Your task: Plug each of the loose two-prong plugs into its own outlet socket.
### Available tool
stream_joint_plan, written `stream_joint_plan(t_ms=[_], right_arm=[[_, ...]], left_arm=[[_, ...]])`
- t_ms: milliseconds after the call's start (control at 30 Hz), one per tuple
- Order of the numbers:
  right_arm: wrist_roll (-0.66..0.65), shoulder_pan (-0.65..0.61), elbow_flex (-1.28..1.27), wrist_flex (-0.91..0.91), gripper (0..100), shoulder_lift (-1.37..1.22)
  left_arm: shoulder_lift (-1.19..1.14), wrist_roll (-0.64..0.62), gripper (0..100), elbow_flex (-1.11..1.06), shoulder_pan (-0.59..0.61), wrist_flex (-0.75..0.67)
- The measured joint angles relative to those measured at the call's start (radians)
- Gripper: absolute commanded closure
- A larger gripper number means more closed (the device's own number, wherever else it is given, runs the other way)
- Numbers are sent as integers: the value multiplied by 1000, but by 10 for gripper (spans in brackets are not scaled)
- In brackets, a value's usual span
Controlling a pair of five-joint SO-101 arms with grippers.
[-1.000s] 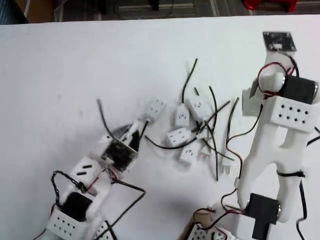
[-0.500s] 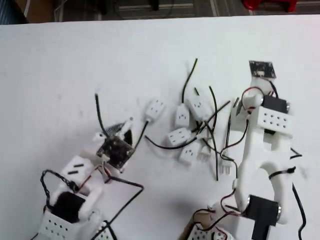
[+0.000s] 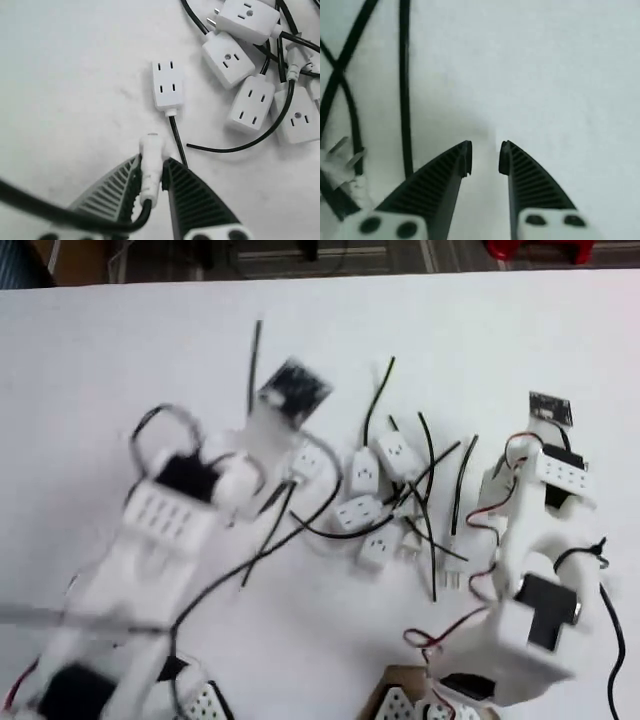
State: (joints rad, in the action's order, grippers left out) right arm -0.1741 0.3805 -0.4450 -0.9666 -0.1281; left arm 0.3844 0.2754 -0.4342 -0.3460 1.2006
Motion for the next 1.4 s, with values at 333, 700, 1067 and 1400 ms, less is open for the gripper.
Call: stream_joint_plan(t_ms=[333, 700, 1067, 1400], right_arm=[[41, 15, 72, 3, 897, -124], [57, 15, 77, 3, 897, -129], [57, 15, 77, 3, 897, -129], [57, 15, 77, 3, 897, -129]], left_arm=[[-514, -213, 976, 405, -52, 25], [-971, -669, 976, 970, -38, 244], [-1198, -1178, 976, 1424, -37, 520], [-1344, -1364, 976, 1640, -84, 549]])
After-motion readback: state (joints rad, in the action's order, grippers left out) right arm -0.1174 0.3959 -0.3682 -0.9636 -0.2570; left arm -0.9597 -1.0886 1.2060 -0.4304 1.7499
